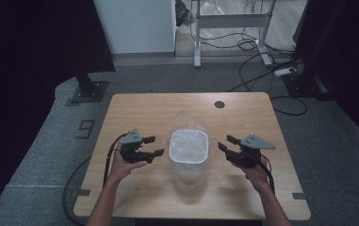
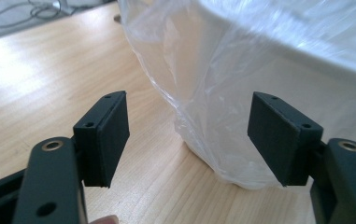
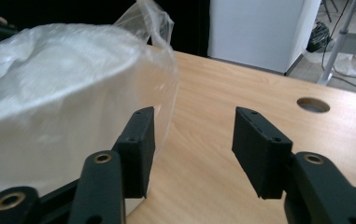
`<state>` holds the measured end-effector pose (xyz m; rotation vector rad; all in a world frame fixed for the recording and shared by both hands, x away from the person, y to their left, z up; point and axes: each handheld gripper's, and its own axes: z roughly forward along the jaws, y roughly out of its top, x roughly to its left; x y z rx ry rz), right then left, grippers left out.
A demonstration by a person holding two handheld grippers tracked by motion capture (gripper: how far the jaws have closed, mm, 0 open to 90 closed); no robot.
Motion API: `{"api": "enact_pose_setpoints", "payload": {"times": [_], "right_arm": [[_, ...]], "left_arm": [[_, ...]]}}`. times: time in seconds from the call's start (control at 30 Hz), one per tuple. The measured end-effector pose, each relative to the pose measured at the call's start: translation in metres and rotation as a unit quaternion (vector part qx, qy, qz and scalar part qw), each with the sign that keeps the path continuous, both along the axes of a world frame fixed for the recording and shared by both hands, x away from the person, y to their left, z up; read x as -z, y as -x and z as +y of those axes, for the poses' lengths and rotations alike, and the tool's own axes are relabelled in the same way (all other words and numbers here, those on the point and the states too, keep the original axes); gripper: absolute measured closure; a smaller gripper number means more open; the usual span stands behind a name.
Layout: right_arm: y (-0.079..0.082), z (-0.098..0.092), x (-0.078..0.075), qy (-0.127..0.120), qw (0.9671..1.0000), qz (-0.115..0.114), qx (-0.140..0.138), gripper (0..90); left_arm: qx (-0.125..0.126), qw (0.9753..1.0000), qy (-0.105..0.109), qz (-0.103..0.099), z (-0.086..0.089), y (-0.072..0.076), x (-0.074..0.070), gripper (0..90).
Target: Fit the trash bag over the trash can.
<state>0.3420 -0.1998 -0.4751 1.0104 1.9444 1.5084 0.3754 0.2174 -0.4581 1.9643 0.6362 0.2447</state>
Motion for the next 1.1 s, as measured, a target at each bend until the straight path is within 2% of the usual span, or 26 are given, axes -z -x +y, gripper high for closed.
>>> {"api": "enact_pose_setpoints", "payload": {"times": [0.07,0.2,0.27,0.5,0.6,0.7,0.83,0.93,1.1], "right_arm": [[0.006,-0.003,0.003,-0.001,1.0,0.004,-0.005,44.6],[0.02,-0.005,0.011,0.008,0.9998,0.011,-0.014,40.9],[0.028,-0.007,0.015,0.006,0.9996,0.013,-0.025,40.1],[0.049,-0.015,0.027,-0.005,0.999,0.024,-0.036,36.8],[0.057,-0.019,0.033,-0.011,0.9989,0.027,-0.037,36.7],[0.063,-0.023,0.039,-0.018,0.9988,0.03,-0.035,36.7],[0.065,-0.029,0.043,-0.011,0.9988,0.033,-0.034,36.9],[0.067,-0.033,0.046,-0.015,0.9988,0.036,-0.028,37.4],[0.069,-0.038,0.048,-0.015,0.9989,0.037,-0.023,38.0]], "left_arm": [[0.002,1.0,0.008,-0.005,0.004,0.001,-0.004,29.1],[0.012,0.9998,0.008,-0.016,0.006,0.003,-0.012,30.1],[0.019,0.9995,0.01,-0.021,0.006,0.004,-0.015,30.3],[0.047,0.9984,0.01,-0.029,-0.003,0.003,-0.027,31.9],[0.062,0.9976,0.008,-0.031,-0.007,0.001,-0.032,34.5],[0.065,0.9972,0.008,-0.036,-0.01,-0.002,-0.037,40.6],[0.078,0.9963,0.016,-0.032,-0.016,-0.008,-0.045,48.0],[0.094,0.9952,0.007,-0.024,-0.024,-0.013,-0.05,53.4],[0.12,0.9925,-0.021,-0.012,-0.048,-0.023,-0.057,59.2]]}}
